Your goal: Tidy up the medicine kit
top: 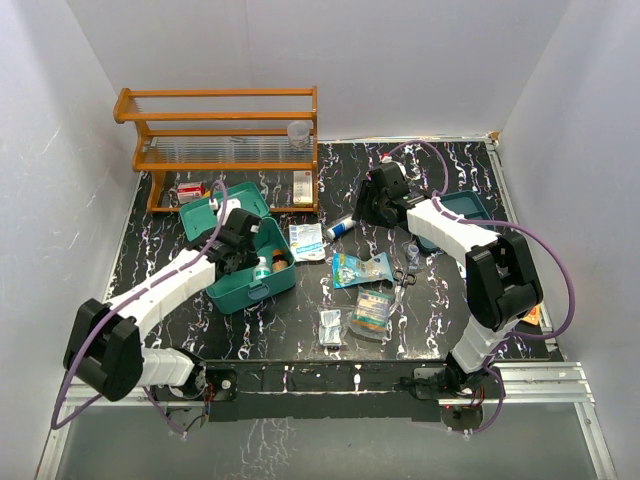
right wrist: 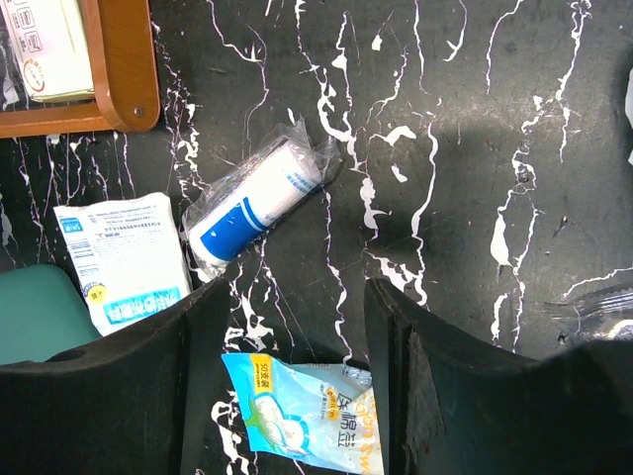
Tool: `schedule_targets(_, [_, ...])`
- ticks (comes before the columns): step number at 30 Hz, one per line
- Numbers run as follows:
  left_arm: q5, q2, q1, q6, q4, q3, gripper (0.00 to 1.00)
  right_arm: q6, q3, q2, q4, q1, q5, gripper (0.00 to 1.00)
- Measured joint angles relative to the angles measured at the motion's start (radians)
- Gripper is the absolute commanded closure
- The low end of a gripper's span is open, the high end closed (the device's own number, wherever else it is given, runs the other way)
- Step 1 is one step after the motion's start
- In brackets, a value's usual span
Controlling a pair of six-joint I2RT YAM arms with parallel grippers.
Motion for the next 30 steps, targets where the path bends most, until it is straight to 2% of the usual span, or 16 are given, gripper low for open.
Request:
schedule_targets(6, [0.013,-0.047,0.002,-0.007,-0.072,-0.061,0.81,0.003,-0.003,0.000,0.000,0.000,-0.006,0.46])
schedule_targets(12, [0.073,0.035,0.002,0.034,-0.042,-0.108,0.80,0.003,-0.003,0.000,0.000,0.000,-0.006,0.46])
schedule_targets(18, [0.157,0.096,0.004,0.105,0.061,-0.114,0.73,0.002,-0.003,0.000,0.000,0.000,-0.005,0.46])
schedule_targets(22, [0.192,0.128,0.008,0.137,0.112,-0.114,0.57,-0.001,-0.003,0.000,0.000,0.000,-0.006,0.45])
schedule_targets(30, [0.199,0.117,0.013,0.153,0.131,-0.098,0.55,-0.077,0.045,0.000,-0.013,0.066,0.000,0.42])
